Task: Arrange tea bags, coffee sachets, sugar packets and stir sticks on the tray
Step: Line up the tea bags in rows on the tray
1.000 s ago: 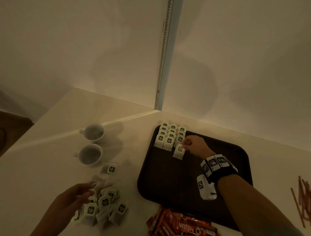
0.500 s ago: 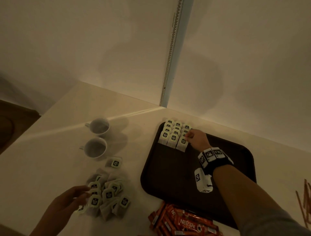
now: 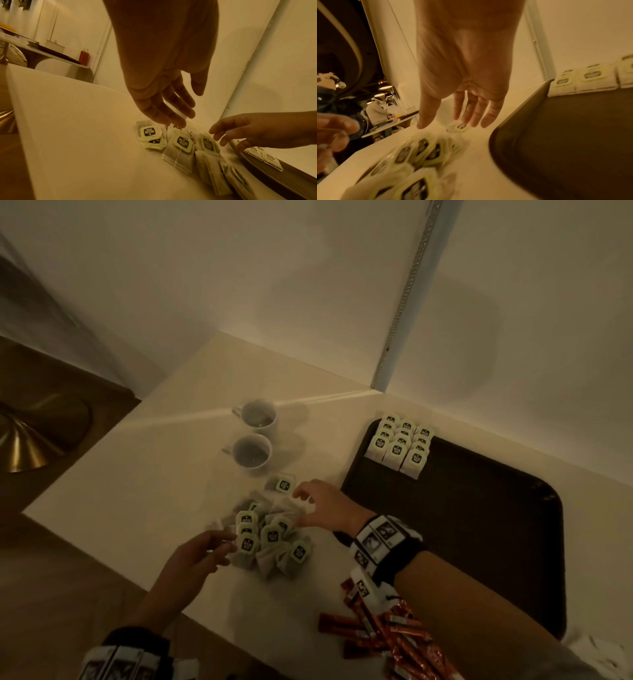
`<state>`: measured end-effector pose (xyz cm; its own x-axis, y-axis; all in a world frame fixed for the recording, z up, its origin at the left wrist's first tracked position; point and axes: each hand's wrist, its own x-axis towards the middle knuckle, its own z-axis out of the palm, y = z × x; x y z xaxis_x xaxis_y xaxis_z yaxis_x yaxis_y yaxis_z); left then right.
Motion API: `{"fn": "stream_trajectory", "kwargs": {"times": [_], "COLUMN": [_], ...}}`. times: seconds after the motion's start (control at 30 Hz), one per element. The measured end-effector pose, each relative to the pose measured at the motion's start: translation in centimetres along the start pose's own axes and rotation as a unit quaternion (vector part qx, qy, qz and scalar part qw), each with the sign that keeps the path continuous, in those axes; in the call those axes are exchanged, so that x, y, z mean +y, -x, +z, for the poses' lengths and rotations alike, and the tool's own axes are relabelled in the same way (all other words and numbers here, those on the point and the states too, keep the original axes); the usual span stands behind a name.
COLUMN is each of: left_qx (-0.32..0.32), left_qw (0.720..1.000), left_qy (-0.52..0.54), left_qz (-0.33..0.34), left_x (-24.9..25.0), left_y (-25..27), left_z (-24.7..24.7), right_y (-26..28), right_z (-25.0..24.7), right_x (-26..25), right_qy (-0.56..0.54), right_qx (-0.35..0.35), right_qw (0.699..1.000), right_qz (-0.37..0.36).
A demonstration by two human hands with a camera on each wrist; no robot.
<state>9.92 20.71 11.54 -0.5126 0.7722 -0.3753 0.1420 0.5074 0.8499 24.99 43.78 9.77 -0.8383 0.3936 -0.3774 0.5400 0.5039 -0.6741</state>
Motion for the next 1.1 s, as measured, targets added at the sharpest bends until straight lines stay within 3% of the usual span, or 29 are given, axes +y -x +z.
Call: {"fn": "stream_trajectory", "kwargs": {"times": [0.23, 0.7, 0.9, 1.1], "left_qx": [-0.001, 0.009, 0.0, -0.011], "left_qw": [1.0, 0.999, 1.0, 0.991], "left_qy": [0.012, 0.04, 0.022, -0.121], "left_qz": [-0.008, -0.002, 0.008, 0.055], "left_x": [-1.7, -2.5, -2.3, 0.4], "left_y": [2.0, 3.3, 3.2, 1.3], "left_z": [-0.6, -1.7, -1.4, 2.1], "right_y": [-0.3, 0.8, 1.1, 2.0], "right_z": [3.7, 4.9, 4.2, 2.2], "right_x": [-1.8, -3.1, -3.3, -3.3], "right_qy": [0.041, 0.112, 0.034, -0.08], "right_qx": [0.056, 0.051, 0.063, 0.113], "right_qw": [0.997, 0.992, 0.997, 0.99], "right_qz": [0.019, -0.021, -0.029, -0.022]}}
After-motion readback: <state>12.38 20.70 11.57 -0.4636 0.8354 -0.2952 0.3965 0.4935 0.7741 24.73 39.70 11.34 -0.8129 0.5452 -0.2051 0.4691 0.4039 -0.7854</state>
